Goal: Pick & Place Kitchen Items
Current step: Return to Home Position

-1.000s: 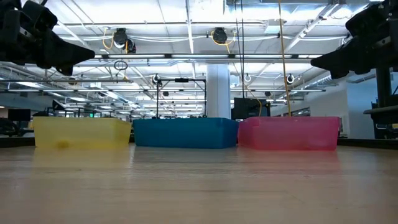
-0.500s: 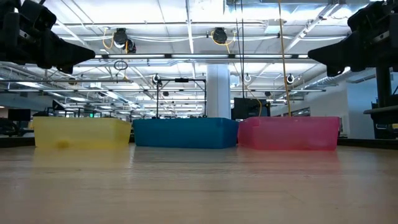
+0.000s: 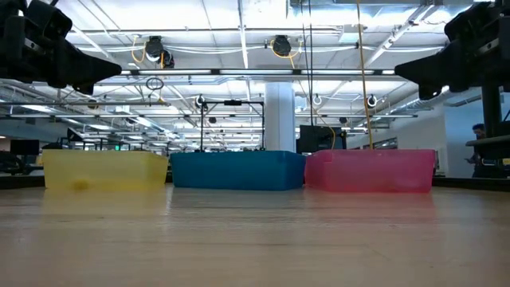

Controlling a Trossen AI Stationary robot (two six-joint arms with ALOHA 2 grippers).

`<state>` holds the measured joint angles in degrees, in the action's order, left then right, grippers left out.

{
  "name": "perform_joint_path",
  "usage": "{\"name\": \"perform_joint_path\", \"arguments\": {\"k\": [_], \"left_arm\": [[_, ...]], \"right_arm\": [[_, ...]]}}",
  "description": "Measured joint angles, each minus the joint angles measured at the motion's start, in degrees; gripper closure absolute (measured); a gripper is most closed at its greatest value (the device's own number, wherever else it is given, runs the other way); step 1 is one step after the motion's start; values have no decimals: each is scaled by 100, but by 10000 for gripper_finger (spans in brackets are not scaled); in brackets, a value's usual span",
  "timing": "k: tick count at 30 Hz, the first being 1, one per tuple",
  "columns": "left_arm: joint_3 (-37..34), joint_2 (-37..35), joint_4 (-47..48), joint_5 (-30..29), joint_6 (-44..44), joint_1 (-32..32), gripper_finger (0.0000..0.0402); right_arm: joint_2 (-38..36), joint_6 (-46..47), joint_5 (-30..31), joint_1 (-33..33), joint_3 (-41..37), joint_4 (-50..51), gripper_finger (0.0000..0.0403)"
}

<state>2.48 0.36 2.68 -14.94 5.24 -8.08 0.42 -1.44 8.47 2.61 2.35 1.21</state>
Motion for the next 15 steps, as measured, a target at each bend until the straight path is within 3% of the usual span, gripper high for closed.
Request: {"name": "perform_joint_path", "arguments": {"k": [8, 15], "left_arm": [[0, 2, 0, 2, 4, -1, 371], [0, 2, 0, 0, 6, -2, 366]], "right_arm": [[289, 80, -403, 10, -153, -196, 403], [451, 112, -367, 13, -153, -269, 403]]}}
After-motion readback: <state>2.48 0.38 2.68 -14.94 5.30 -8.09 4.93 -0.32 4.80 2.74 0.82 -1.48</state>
